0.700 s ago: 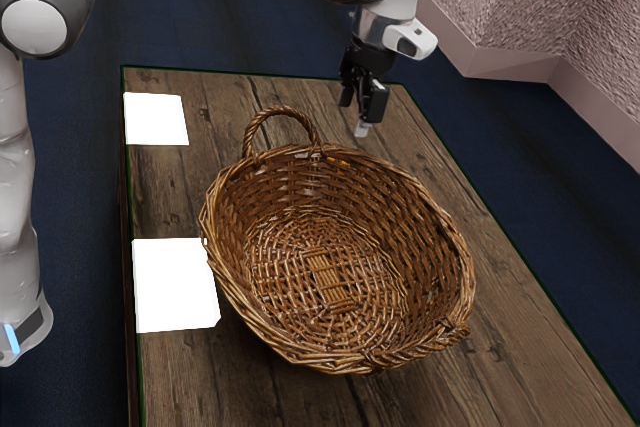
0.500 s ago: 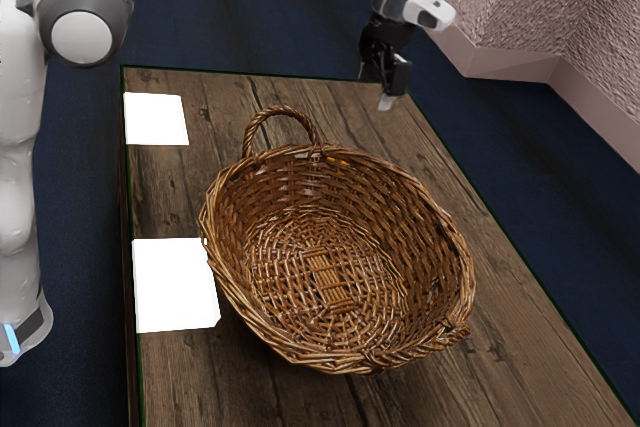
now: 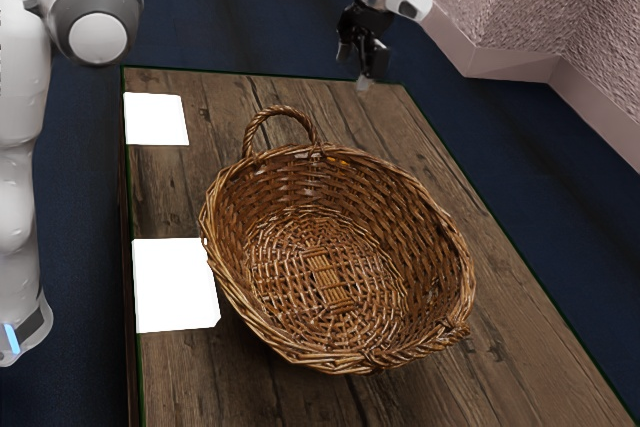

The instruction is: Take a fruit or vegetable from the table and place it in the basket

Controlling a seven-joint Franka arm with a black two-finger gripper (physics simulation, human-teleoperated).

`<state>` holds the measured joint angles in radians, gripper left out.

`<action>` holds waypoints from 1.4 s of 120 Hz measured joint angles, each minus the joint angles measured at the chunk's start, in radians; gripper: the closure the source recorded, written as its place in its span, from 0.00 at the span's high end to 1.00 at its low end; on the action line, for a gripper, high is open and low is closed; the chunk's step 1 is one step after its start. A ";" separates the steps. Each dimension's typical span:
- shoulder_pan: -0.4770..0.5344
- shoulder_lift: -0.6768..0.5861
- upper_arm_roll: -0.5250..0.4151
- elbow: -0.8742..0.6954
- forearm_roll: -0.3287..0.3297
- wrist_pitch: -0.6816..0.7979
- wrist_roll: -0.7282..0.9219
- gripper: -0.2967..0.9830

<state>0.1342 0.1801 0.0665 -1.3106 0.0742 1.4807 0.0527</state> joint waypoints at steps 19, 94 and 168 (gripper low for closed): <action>-0.007 0.096 0.017 -0.056 -0.047 0.047 0.035 0.77; -0.007 0.123 0.034 -0.266 -0.068 0.288 0.110 0.77; -0.008 0.125 0.033 -0.348 -0.067 0.410 0.134 0.77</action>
<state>0.1267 0.3048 0.0998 -1.6581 0.0074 1.8903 0.1863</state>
